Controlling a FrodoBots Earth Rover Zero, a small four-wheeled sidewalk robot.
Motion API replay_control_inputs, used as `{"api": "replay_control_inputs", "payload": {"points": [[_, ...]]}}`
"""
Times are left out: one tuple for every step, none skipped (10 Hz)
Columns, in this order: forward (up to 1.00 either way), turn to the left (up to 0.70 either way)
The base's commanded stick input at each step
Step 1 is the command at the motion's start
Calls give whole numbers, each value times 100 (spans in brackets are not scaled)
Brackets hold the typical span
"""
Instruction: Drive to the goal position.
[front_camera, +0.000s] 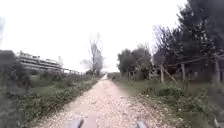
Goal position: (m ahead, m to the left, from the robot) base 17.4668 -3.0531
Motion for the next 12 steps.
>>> {"api": "replay_control_inputs", "payload": {"points": [[70, 0], [70, 0], [70, 0], [70, 0], [70, 0], [70, 0], [70, 0], [70, 0], [70, 0], [70, 0], [70, 0], [70, 0]]}}
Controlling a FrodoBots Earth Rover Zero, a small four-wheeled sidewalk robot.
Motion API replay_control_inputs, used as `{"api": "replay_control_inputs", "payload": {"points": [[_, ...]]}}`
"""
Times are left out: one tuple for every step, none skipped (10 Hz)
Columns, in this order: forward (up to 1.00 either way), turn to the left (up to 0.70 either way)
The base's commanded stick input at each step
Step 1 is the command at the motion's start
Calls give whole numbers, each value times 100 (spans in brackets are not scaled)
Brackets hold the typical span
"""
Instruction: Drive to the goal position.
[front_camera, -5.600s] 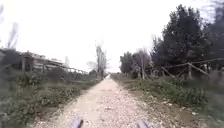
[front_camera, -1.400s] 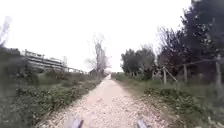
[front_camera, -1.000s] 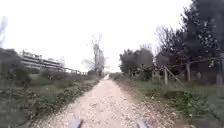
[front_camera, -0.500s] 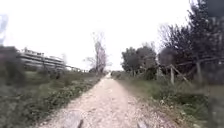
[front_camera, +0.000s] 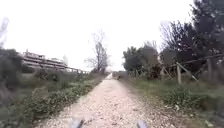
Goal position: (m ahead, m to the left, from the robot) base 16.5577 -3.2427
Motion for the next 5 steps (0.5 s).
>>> {"api": "replay_control_inputs", "payload": {"points": [[70, 0], [70, 0], [70, 0], [70, 0], [70, 0]]}}
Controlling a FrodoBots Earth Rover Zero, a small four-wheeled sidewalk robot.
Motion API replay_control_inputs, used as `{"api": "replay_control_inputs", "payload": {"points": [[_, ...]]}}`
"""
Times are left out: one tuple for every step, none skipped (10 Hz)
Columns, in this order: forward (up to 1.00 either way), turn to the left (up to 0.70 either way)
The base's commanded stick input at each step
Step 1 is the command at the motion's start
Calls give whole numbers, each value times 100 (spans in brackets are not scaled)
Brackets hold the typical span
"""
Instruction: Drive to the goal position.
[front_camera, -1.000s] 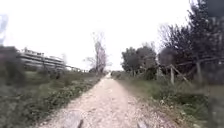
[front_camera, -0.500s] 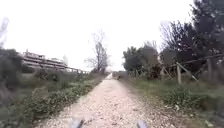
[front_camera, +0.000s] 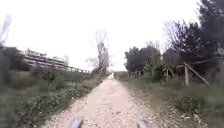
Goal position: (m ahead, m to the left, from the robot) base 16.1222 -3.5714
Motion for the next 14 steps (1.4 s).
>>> {"api": "replay_control_inputs", "payload": {"points": [[70, 0], [70, 0], [70, 0], [70, 0], [70, 0], [70, 0], [70, 0], [70, 0], [70, 0], [70, 0], [70, 0], [70, 0], [70, 0], [70, 0]]}}
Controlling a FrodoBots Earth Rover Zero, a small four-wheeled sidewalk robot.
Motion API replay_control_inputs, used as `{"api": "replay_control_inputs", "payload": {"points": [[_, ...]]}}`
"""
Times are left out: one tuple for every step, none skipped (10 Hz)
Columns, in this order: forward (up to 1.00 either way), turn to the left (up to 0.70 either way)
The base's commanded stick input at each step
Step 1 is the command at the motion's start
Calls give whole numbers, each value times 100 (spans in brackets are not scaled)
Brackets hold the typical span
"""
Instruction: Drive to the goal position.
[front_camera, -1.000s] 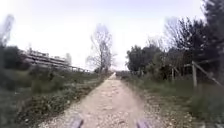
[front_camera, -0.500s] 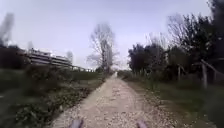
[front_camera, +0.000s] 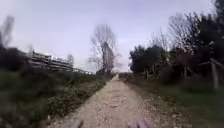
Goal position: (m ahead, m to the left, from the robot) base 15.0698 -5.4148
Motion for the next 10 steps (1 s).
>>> {"api": "replay_control_inputs", "payload": {"points": [[70, 0], [70, 0], [70, -10], [70, -35], [70, -25], [70, -11], [70, 0], [70, 0], [70, 0], [70, 0]]}}
